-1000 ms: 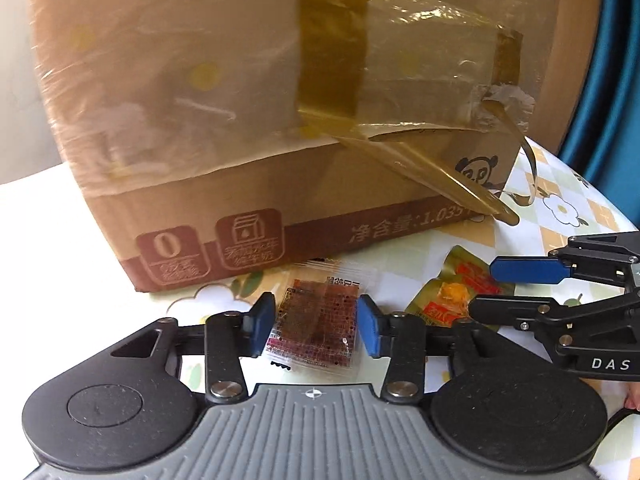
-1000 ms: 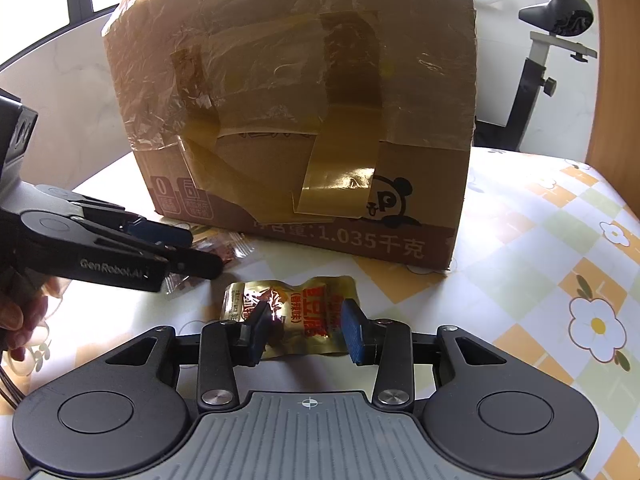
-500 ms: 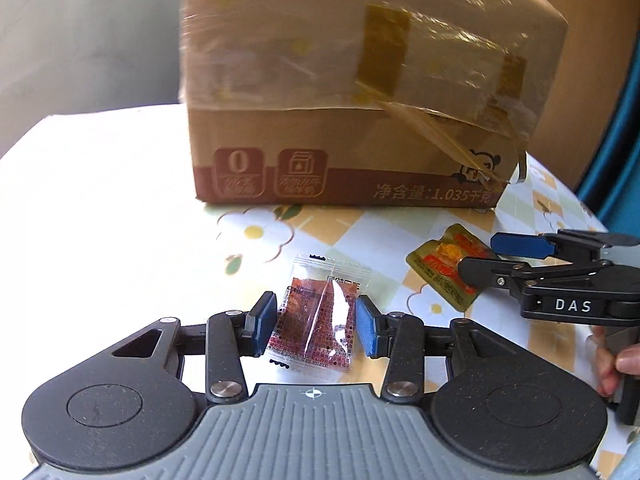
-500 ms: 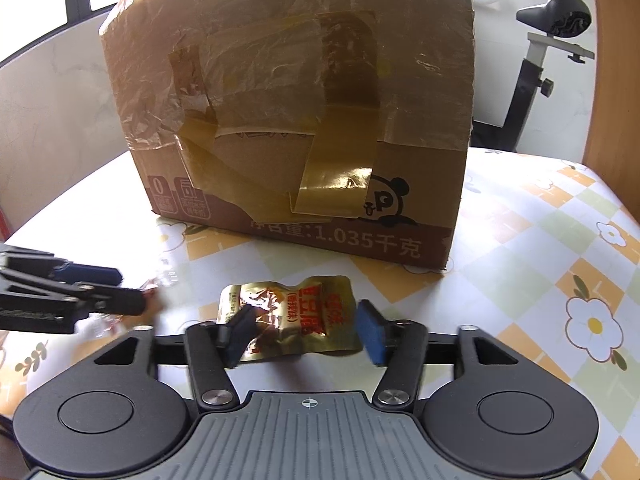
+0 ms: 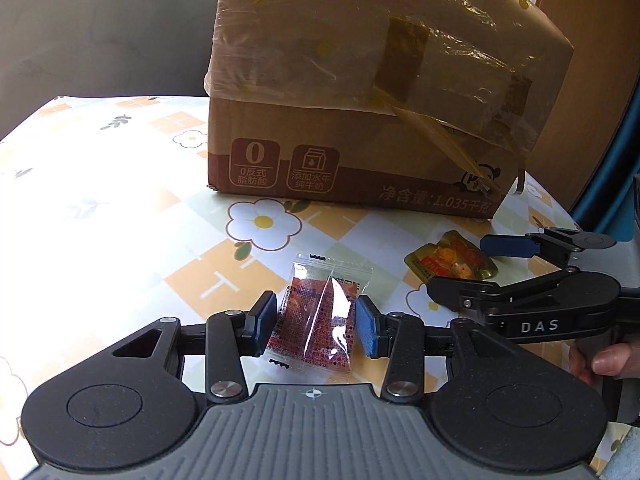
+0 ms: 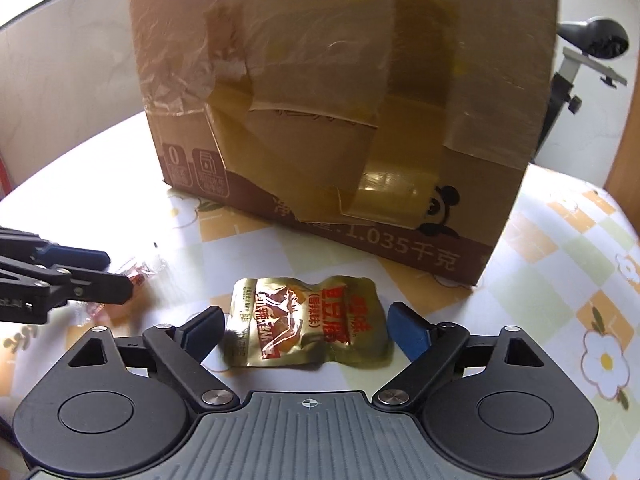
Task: Organize snacks
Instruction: 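Grasp the small clear red-filled sachet with left tool while right tool grasps gold pouch, then lift the sachet with left tool while right tool lifts gold pouch over box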
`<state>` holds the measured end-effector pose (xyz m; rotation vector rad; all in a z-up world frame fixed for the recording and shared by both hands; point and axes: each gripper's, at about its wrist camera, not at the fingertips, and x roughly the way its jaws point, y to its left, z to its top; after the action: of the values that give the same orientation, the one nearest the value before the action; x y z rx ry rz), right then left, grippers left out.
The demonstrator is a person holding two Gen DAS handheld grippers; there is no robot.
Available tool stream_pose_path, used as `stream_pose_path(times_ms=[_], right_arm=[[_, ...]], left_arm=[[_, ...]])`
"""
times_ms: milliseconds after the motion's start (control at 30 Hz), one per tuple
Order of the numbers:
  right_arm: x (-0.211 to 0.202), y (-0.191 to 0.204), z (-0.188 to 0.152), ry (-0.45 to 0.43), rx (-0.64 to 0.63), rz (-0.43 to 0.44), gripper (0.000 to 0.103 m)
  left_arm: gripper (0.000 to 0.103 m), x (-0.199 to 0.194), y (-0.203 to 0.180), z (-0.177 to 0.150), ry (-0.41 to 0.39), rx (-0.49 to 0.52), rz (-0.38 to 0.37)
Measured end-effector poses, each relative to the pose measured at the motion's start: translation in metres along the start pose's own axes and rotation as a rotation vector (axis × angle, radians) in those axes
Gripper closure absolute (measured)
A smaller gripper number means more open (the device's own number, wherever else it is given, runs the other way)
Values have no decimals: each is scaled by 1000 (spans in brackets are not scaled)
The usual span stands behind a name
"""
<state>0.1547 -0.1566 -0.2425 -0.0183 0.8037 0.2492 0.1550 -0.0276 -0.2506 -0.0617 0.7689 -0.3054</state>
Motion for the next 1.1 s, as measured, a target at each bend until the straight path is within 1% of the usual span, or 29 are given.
stream_pose_path(times_ms=[100, 267, 333, 400, 567, 633, 700, 867, 967, 1100], right_arm=[[1, 1, -1, -1, -2, -12, 10], [1, 0, -2, -7, -2, -12, 11], [0, 1, -3, -13, -4, -5, 15], [1, 3, -3, -20, -11, 2, 21], [-4, 2, -5, -26, -7, 10, 26], [-6, 0, -5, -33, 3, 4, 30], [-8, -2, -6, -42, 18, -10, 39], [-12, -8, -7, -56, 47, -15, 52], [-15, -6, -8, -62, 24, -5, 57], [-16, 0, -8, -66, -9, 6, 67]], left_arm=[[58, -1, 0, -1, -5, 1, 1], [57, -1, 0, -1, -8, 2, 2], [57, -1, 0, -1, -9, -1, -2], [57, -1, 1, -1, -8, -2, -3], [57, -1, -1, -1, -9, 3, -1], [57, -1, -1, -2, -9, 2, -1], [57, -1, -1, -2, -9, 3, 0], [57, -1, -2, -1, -8, 10, 3], [57, -1, -2, -1, -8, 10, 3], [57, 0, -3, -1, -8, 14, 6]])
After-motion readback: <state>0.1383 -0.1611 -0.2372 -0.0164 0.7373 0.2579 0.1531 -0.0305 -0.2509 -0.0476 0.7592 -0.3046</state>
